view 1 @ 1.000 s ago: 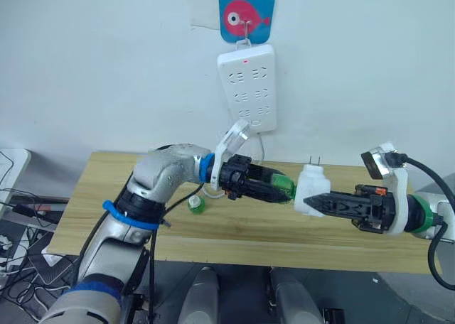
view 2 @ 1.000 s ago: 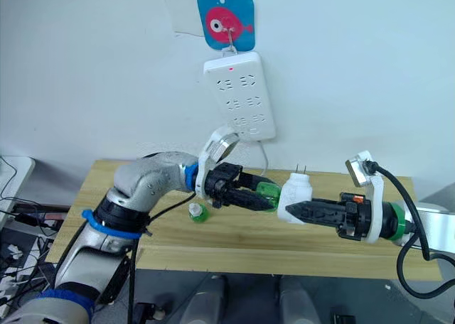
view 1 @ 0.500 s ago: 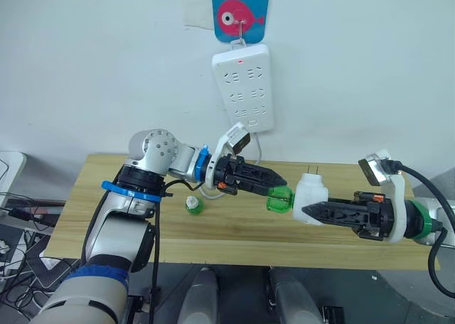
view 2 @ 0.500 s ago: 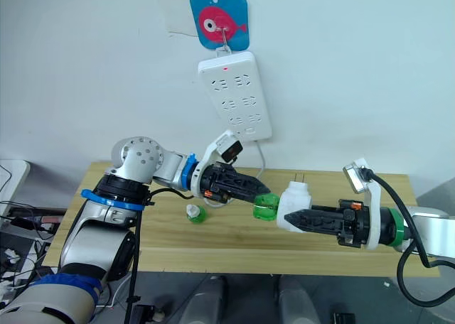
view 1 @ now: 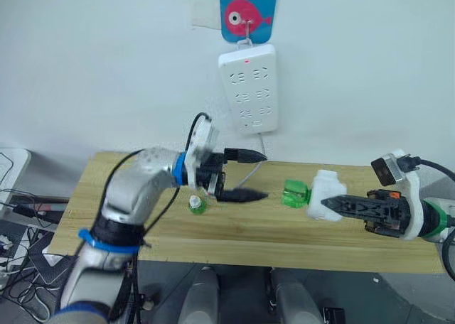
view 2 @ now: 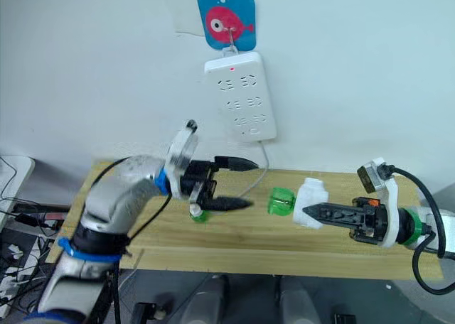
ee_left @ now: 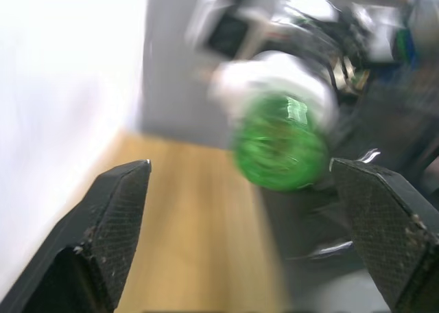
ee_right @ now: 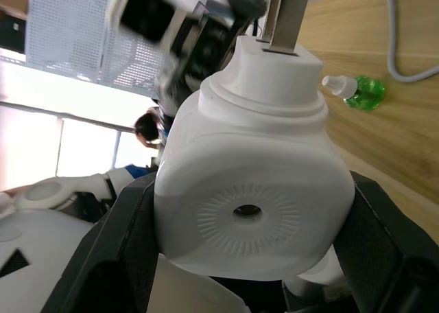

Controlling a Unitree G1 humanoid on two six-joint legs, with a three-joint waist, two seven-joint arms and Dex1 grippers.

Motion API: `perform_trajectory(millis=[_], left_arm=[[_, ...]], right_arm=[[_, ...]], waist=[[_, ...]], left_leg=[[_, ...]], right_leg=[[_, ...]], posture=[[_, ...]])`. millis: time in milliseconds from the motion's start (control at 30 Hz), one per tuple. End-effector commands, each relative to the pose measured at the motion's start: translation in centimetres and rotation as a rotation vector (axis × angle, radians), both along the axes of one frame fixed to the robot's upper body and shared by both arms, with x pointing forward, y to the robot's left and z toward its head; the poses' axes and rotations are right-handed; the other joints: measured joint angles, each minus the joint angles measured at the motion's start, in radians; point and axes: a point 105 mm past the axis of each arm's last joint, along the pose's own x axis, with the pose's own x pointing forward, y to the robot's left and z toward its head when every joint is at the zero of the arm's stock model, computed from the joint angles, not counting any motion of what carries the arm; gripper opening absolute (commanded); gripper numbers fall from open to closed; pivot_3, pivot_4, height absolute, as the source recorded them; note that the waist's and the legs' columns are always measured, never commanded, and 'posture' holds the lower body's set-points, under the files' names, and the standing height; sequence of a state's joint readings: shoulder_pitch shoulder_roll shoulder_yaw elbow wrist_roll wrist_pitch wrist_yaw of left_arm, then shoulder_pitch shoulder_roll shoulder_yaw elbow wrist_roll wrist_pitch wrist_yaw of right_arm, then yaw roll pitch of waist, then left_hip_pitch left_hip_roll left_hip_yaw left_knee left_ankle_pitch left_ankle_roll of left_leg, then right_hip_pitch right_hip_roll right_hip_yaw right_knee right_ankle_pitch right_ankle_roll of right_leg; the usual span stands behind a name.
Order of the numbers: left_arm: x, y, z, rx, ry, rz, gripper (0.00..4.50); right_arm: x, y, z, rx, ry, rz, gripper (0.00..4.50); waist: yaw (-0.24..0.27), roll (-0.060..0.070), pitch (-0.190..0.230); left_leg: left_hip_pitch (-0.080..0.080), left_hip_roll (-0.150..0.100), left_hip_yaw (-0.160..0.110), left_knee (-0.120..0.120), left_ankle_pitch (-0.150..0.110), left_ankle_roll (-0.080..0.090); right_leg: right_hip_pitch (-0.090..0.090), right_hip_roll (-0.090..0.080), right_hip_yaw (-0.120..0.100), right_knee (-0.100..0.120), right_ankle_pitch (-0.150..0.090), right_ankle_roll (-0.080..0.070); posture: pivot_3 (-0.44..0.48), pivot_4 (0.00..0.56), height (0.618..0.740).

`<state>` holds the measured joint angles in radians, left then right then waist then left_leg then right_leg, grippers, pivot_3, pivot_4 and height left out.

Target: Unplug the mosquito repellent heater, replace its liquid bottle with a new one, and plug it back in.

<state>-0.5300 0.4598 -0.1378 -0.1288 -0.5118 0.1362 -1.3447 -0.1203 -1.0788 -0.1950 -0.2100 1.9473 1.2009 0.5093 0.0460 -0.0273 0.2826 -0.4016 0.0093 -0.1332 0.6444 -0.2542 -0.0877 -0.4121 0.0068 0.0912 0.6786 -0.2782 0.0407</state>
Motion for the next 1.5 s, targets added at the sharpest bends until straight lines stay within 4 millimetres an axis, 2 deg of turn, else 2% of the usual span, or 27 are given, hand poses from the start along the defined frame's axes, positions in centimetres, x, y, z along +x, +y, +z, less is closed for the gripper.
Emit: perform_trajectory(millis=[33, 133, 300, 767, 867, 1033, 1267, 1333, 1500], left_arm=[[-1.4, -0.2, 1.3, -0.09, -0.424, -0.075, 4.45], [-0.8, -0.9, 1.1, -0.116, -0.537, -0.077, 4.45], [-0.2, -1.9, 0.5, -0.11, -0.603, -0.094, 4.45], [-0.2, -3.2, 0.7, -0.14, -0.597, -0.099, 4.45], [-0.3, -3.2, 0.6, -0.134, -0.598, -0.109, 3.83], [-0.7, -3.4, 0.9, -0.158, -0.607, -0.14, 2.27], [-1.2, -3.6, 0.6, -0.151, -0.594, -0.175, 2.23], [-1.1, -3.4, 0.3, -0.124, -0.424, -0.184, 2.23], [-0.2, -3.1, 0.2, 0.033, 0.336, -0.132, 2.23]], right_arm=[[-0.4, 0.4, 1.3, 0.039, -0.032, 0.056, 3.08], [-0.3, 0.6, 1.3, 0.028, -0.031, 0.064, 3.08], [-0.2, 0.9, 1.2, 0.039, -0.035, 0.069, 3.08], [-0.3, 1.8, 1.2, 0.043, -0.059, 0.084, 3.08], [-0.2, 1.8, 1.4, 0.046, -0.062, 0.082, 3.08], [-0.3, 1.9, 1.3, 0.045, -0.06, 0.086, 3.08], [-0.3, 1.8, 1.1, 0.033, -0.058, 0.076, 3.08], [-0.4, 1.7, 1.2, 0.018, -0.061, 0.077, 3.08], [-0.7, 1.4, 1.3, -0.041, -0.073, 0.076, 3.08]], waist=[[0.018, 0.0, 0.0], [0.037, 0.0, 0.0], [0.044, -0.001, 0.0], [0.034, -0.001, 0.0], [0.034, -0.001, 0.0], [0.033, -0.001, 0.0], [0.033, -0.001, 0.0], [0.032, -0.001, 0.0], [0.026, 0.0, 0.0]], left_leg=[[0.0, -0.001, 0.0, 0.0, 0.0, 0.0], [0.0, -0.002, 0.001, 0.002, -0.002, 0.004], [0.0, -0.003, 0.001, 0.002, -0.003, 0.006], [0.0, -0.001, -0.001, 0.002, -0.003, 0.006], [0.001, -0.001, 0.0, 0.002, -0.003, 0.006], [0.001, -0.001, -0.001, 0.002, -0.003, 0.006], [0.001, -0.001, -0.001, 0.002, -0.003, 0.006], [0.001, -0.001, -0.001, 0.002, -0.003, 0.006], [0.0, -0.001, -0.002, 0.002, -0.003, 0.006]], right_leg=[[0.0, 0.001, 0.0, 0.0, 0.0, 0.0], [0.001, 0.001, 0.001, 0.0, 0.0, 0.0], [0.001, 0.001, 0.002, -0.001, 0.002, 0.003], [0.001, 0.003, 0.0, 0.001, 0.002, 0.003], [0.001, 0.003, 0.0, 0.001, 0.002, 0.003], [0.001, 0.003, 0.0, 0.001, 0.002, 0.003], [0.001, 0.003, 0.0, 0.001, 0.002, 0.003], [0.001, 0.003, 0.0, 0.001, 0.002, 0.003], [0.001, 0.004, -0.001, 0.002, 0.002, 0.003]], posture=[[0.197, 0.262, 0.74], [0.194, 0.264, 0.74], [0.193, 0.267, 0.74], [0.184, 0.271, 0.74], [0.18, 0.267, 0.74], [0.18, 0.265, 0.74], [0.175, 0.263, 0.74], [0.175, 0.263, 0.74], [0.176, 0.253, 0.74]])
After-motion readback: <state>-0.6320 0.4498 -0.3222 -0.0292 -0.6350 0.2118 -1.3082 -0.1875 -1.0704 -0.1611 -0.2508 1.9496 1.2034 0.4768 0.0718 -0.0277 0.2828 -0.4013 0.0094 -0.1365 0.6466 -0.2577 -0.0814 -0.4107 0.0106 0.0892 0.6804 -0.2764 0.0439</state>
